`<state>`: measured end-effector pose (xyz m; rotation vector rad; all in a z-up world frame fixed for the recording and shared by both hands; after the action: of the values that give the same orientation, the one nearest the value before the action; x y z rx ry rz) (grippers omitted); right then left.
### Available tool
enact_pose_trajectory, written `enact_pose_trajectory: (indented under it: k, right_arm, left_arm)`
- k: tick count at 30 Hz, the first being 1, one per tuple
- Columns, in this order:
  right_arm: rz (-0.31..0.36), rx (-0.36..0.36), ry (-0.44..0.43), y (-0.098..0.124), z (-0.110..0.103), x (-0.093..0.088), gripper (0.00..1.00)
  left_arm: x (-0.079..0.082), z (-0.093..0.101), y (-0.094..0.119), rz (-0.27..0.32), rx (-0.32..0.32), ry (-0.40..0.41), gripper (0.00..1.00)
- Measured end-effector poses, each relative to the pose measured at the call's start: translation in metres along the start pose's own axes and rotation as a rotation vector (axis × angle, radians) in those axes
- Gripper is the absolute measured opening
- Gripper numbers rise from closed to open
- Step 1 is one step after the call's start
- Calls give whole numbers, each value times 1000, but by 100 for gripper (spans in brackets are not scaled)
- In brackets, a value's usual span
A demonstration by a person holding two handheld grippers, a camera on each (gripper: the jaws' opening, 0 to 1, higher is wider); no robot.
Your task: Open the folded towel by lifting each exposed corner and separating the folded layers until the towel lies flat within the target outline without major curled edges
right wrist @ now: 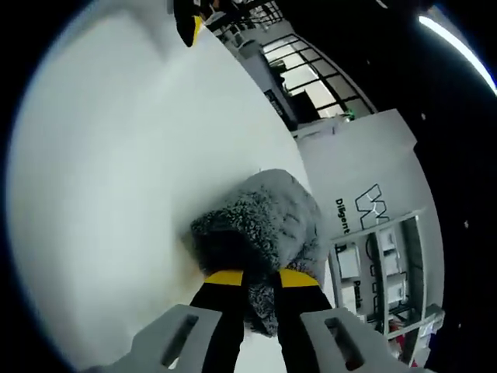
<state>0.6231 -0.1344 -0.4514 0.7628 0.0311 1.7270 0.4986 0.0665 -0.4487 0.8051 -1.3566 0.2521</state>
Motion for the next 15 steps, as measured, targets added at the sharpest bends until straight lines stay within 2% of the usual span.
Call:
enact_pose_trajectory:
  k: [3,15]
  right_arm:
    - [0,17,-53,4,-4,0,9]
    - [0,80,-135,33,-15,6,9]
  left_arm:
    - [1,7,-1,-16,-11,-29,97]
    - [-1,13,-2,-33,-25,-50,97]
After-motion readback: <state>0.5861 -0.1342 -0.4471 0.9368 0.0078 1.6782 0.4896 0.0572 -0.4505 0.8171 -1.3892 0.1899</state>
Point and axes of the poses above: the point that each gripper's makers call its tool centre point, and the gripper's own axes: y roughly backward along the fingers, z roughly to its right, x roughly out of its top, the point moved 1 cm from there along y, roughly backward along the fingers, and after that the axes turned 11 degrees about -y, right-handed, at the moved point
